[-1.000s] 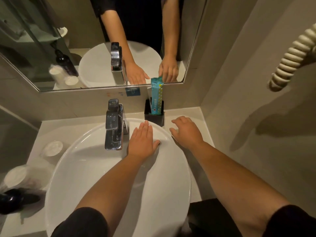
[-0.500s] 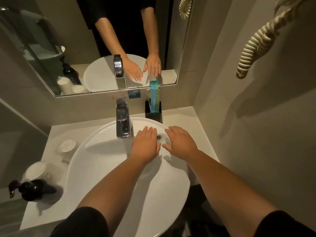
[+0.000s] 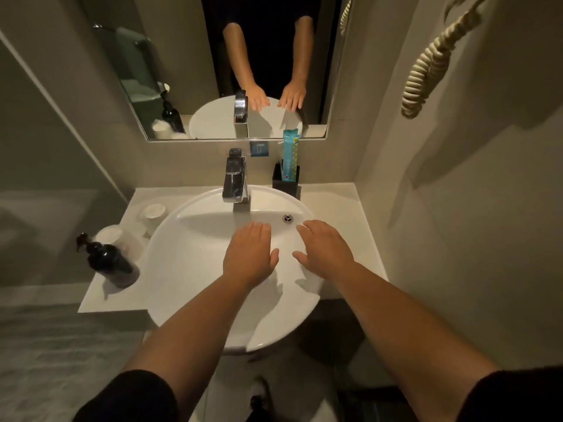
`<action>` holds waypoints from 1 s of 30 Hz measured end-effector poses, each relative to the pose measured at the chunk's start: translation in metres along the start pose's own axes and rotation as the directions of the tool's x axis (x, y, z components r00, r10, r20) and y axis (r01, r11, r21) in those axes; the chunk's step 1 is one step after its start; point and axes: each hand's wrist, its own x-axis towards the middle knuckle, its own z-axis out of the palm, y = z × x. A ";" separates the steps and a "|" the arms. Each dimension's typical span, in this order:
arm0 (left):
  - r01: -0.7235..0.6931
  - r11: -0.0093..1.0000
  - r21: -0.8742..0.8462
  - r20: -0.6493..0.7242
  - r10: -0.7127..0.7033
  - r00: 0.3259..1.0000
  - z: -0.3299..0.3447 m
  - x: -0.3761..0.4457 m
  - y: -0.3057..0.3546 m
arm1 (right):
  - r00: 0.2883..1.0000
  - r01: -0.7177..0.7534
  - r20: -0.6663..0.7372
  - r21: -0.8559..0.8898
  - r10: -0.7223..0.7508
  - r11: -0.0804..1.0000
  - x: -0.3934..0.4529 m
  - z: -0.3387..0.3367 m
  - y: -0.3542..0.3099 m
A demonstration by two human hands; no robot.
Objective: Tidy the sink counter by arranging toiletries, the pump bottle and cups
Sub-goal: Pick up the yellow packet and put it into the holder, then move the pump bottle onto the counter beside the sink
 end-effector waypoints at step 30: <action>0.531 0.839 0.119 -0.030 -0.532 0.846 -0.073 -0.228 -0.128 | 0.842 0.538 0.062 -0.020 -0.536 0.843 -0.041 0.014 -0.219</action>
